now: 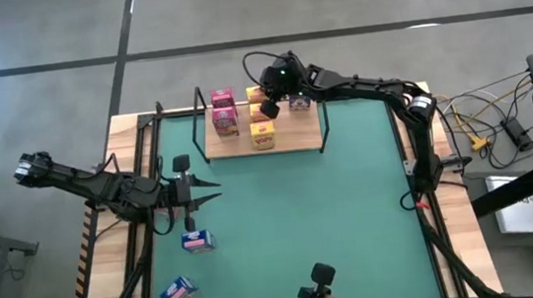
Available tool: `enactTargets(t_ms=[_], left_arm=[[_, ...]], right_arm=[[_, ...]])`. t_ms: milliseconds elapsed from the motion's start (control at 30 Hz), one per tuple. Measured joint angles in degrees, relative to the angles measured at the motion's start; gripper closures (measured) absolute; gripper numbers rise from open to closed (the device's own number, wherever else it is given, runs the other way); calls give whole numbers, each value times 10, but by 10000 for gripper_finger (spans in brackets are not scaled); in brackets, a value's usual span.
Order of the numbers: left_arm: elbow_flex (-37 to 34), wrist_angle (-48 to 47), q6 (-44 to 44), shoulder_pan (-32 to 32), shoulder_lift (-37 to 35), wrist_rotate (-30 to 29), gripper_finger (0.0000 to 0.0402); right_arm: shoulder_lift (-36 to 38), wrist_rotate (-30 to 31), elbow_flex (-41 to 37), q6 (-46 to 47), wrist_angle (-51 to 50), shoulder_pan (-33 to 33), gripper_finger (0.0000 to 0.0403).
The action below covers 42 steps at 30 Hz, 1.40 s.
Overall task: Stack cereal on shelf
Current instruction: Adjust the yellow cereal boxes on the shelf
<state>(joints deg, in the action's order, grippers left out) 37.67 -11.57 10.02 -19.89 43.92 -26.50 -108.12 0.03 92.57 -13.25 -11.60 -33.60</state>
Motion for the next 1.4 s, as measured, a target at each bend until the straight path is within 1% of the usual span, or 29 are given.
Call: enactTargets(t_ms=[433, 600, 667, 767, 933, 1133, 1267, 1400], left_arm=[[0, 0, 0, 0, 0, 0, 324], [0, 20, -8, 0, 0, 0, 324], [0, 37, -11, 0, 5, 0, 324], [0, 66, -11, 1, 22, 0, 324], [0, 140, 24, 2, 62, -1, 324], [2, 255, 103, 18, 106, -53, 324], [37, 253, 119, 56, 129, -51, 324], [80, 218, 120, 107, 159, -12, 324]], right_arm=[[5, 1, 19, -3, -5, 0, 390], [46, -6, 13, -37, -28, 9, 390], [71, -25, -7, -47, -26, 16, 390], [119, -50, -62, -52, 0, 30, 393], [225, -60, -204, -54, 79, 61, 394], [335, -65, -359, -38, 150, 114, 394], [392, -62, -440, -32, 211, 146, 394], [436, -61, -502, -38, 269, 168, 394]])
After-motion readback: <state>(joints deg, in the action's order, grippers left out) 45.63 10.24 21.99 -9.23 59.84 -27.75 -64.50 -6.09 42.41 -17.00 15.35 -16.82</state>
